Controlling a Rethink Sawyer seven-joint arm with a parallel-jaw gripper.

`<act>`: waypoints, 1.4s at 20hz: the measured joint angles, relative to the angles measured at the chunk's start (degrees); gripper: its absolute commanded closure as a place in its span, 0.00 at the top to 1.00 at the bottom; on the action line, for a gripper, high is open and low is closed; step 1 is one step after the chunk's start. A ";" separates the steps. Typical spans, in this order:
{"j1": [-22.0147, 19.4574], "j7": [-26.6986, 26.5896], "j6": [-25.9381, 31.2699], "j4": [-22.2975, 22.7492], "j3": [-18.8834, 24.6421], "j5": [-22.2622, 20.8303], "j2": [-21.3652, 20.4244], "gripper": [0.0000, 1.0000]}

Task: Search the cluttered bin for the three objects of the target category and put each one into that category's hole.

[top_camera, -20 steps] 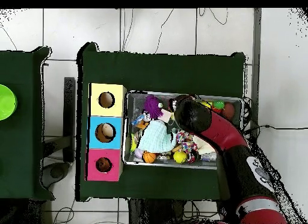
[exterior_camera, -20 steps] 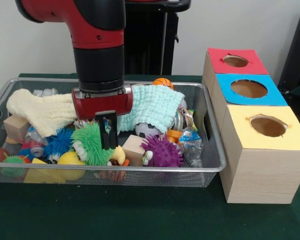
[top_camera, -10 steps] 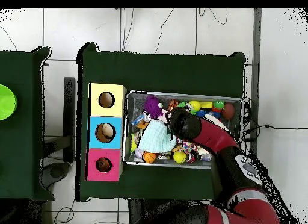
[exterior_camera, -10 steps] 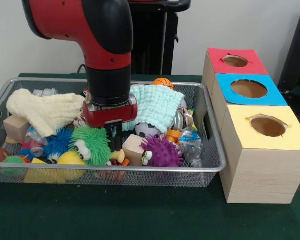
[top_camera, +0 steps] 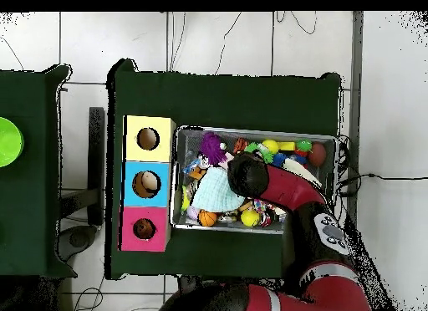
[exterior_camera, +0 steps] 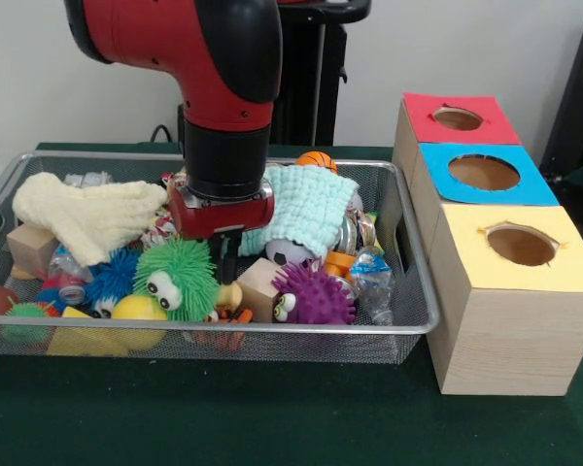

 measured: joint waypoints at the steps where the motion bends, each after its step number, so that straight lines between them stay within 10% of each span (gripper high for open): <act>1: -0.42 0.00 -0.09 0.03 0.24 -0.28 0.02 0.00; 21: -10.56 0.00 -4.88 0.65 9.34 -3.28 1.68 0.00; 22: -10.55 0.00 -4.88 0.66 9.64 -3.28 1.68 1.00; 28: -10.50 0.00 -4.89 0.65 10.02 -3.28 1.82 1.00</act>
